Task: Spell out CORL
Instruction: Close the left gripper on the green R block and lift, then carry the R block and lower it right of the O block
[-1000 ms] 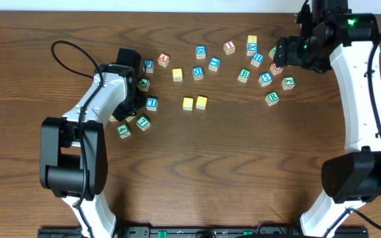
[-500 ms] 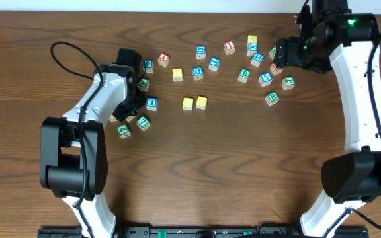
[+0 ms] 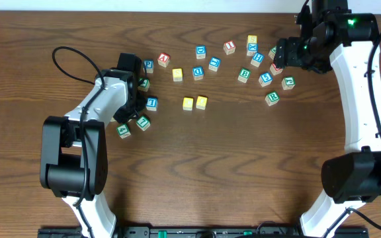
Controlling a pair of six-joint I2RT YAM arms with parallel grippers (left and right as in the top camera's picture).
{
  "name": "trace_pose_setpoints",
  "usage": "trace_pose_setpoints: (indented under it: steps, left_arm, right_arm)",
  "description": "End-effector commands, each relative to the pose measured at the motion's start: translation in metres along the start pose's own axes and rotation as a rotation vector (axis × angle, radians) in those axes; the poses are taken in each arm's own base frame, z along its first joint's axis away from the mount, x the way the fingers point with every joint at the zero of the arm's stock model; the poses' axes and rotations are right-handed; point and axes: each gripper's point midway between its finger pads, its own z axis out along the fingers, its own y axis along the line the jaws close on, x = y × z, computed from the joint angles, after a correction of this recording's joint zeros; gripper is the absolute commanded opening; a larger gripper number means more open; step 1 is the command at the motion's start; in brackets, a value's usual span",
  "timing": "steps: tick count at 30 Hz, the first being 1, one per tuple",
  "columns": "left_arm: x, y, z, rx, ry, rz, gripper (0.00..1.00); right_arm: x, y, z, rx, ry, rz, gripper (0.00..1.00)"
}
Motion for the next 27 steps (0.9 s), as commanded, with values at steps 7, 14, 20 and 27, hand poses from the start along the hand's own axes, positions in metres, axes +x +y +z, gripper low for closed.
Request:
trace_pose_setpoints:
  steps: [7,14,20,27]
  left_arm:
    - [0.000,0.004,0.004,-0.016,0.003,-0.011,0.29]
    - [-0.005,0.001,-0.014,0.020,-0.026,0.013,0.27]
    - [-0.013,-0.003,-0.042,0.078,-0.078,0.043,0.25]
    - [-0.019,-0.012,-0.085,0.176,-0.152,0.065,0.25]
  right_arm:
    - [0.000,0.001,0.001,0.000,0.002,0.008,0.89]
    - [0.000,0.001,0.001,0.000,0.002,0.008,0.89]
    - [0.000,0.001,0.001,0.000,0.002,0.008,0.89]
    - [0.000,0.001,0.001,0.000,0.001,0.008,0.89]
